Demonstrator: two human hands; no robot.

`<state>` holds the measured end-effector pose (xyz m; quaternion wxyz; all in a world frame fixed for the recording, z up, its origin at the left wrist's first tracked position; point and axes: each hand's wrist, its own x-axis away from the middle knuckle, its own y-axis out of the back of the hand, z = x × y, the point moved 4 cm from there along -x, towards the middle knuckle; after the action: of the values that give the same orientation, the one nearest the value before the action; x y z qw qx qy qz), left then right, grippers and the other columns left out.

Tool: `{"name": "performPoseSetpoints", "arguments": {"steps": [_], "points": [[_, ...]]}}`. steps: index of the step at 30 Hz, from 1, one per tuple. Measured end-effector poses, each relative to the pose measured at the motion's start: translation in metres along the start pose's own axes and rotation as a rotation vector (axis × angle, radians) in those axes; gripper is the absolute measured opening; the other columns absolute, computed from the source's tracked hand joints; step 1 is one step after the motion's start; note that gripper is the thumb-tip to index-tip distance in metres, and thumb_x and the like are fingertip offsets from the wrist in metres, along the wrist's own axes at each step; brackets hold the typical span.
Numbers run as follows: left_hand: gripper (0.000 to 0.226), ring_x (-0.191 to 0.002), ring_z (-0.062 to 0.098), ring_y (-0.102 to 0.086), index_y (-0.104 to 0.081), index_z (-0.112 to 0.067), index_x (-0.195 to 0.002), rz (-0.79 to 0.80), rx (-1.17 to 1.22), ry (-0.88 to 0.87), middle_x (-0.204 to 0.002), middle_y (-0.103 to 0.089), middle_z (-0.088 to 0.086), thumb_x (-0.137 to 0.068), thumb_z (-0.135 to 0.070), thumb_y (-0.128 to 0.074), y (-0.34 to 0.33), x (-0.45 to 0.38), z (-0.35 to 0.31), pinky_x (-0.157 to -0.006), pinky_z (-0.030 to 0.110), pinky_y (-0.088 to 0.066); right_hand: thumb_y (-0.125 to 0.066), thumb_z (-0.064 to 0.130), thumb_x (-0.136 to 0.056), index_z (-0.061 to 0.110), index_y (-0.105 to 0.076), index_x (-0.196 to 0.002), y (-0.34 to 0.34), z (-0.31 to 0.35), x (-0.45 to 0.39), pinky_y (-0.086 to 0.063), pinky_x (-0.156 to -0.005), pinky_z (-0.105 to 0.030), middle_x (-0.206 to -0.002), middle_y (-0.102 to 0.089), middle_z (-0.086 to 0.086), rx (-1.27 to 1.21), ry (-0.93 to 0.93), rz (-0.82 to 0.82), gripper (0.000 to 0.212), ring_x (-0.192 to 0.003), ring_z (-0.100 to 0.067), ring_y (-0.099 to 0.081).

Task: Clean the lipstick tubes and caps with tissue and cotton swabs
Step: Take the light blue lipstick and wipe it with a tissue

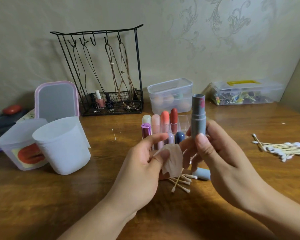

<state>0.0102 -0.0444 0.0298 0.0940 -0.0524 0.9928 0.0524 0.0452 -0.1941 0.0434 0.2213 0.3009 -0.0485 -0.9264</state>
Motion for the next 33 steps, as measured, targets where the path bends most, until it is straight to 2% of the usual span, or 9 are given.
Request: {"name": "performPoseSetpoints", "arguments": {"steps": [4,8,11,15,18,21,24,27,33], "points": [[0.015,-0.088,0.006,-0.071,-0.061,-0.022,-0.105,0.0,-0.07,-0.011,-0.093,-0.075,-0.003,-0.094,-0.013,-0.054,0.0,0.001,-0.001,-0.069,0.02,-0.056,-0.041,0.038,-0.097,0.021,-0.061,-0.094,-0.002,-0.006,-0.002,-0.049,-0.063,-0.03,-0.083,-0.063,-0.007,-0.239,-0.089,-0.004,0.026,-0.075,-0.022,-0.058],[0.008,-0.082,0.009,-0.072,-0.059,-0.025,-0.098,-0.012,-0.193,-0.071,-0.087,-0.075,-0.004,-0.093,-0.018,-0.057,0.0,0.004,-0.003,-0.067,0.026,-0.059,-0.042,0.035,-0.094,0.014,-0.061,-0.097,-0.007,-0.003,-0.001,-0.049,-0.059,-0.026,-0.087,-0.061,-0.011,-0.351,-0.117,0.049,0.028,-0.075,-0.02,-0.059],[0.012,-0.075,0.008,-0.072,-0.057,-0.03,-0.098,-0.077,-0.235,-0.098,-0.081,-0.075,-0.005,-0.092,-0.02,-0.061,0.004,0.003,-0.006,-0.063,0.029,-0.059,-0.043,0.04,-0.094,0.017,-0.062,-0.104,-0.009,0.003,0.002,-0.047,-0.056,-0.035,-0.098,-0.063,-0.013,-0.302,-0.073,0.085,0.031,-0.073,-0.022,-0.06],[0.011,-0.075,0.005,-0.071,-0.057,-0.027,-0.099,-0.061,-0.18,-0.092,-0.08,-0.076,-0.009,-0.091,-0.019,-0.06,0.002,0.003,-0.009,-0.061,0.025,-0.057,-0.047,0.056,-0.095,0.017,-0.06,-0.095,-0.007,-0.004,0.003,-0.054,-0.066,-0.049,-0.084,-0.063,-0.005,-0.073,-0.037,-0.017,0.042,-0.075,-0.028,-0.061],[0.013,-0.083,0.002,-0.07,-0.062,-0.021,-0.101,-0.033,-0.144,-0.109,-0.087,-0.076,-0.008,-0.094,-0.014,-0.054,0.001,0.003,-0.009,-0.066,0.017,-0.054,-0.043,0.054,-0.094,0.016,-0.056,-0.088,-0.001,-0.007,0.0,-0.047,-0.071,-0.063,-0.08,-0.059,-0.008,0.027,-0.026,-0.075,0.04,-0.077,-0.035,-0.055],[0.016,-0.086,0.007,-0.071,-0.065,-0.023,-0.103,-0.044,-0.151,-0.127,-0.093,-0.075,-0.006,-0.094,-0.015,-0.054,0.003,0.003,-0.009,-0.07,0.023,-0.056,-0.041,0.052,-0.094,0.02,-0.057,-0.087,0.003,-0.006,-0.002,-0.052,-0.072,-0.042,-0.082,-0.063,-0.006,0.055,-0.018,-0.06,0.036,-0.076,-0.021,-0.059],[0.018,-0.088,-0.001,-0.069,-0.065,-0.026,-0.102,-0.067,-0.159,-0.106,-0.093,-0.075,-0.009,-0.092,-0.013,-0.058,0.004,0.003,-0.008,-0.065,0.012,-0.051,-0.04,0.043,-0.098,0.023,-0.059,-0.09,0.005,-0.001,-0.003,-0.045,-0.07,-0.021,-0.085,-0.064,0.0,0.044,0.037,-0.048,0.028,-0.077,-0.011,-0.056],[0.02,-0.09,-0.007,-0.066,-0.065,-0.028,-0.102,-0.097,-0.172,-0.093,-0.102,-0.072,-0.013,-0.09,-0.012,-0.06,0.004,0.002,-0.007,-0.064,0.012,-0.052,-0.039,0.031,-0.101,0.023,-0.062,-0.099,0.005,0.003,0.0,-0.044,-0.074,-0.016,-0.094,-0.068,0.001,0.063,0.083,-0.053,0.025,-0.085,-0.008,-0.06],[0.017,-0.078,0.001,-0.07,-0.063,-0.028,-0.102,-0.092,-0.151,-0.087,-0.082,-0.076,-0.011,-0.093,-0.015,-0.057,0.005,0.004,-0.01,-0.056,0.015,-0.052,-0.043,0.048,-0.097,0.018,-0.064,-0.092,0.002,-0.005,0.001,-0.051,-0.074,-0.021,-0.092,-0.072,0.001,0.098,-0.027,-0.042,0.037,-0.087,-0.013,-0.066]]}}
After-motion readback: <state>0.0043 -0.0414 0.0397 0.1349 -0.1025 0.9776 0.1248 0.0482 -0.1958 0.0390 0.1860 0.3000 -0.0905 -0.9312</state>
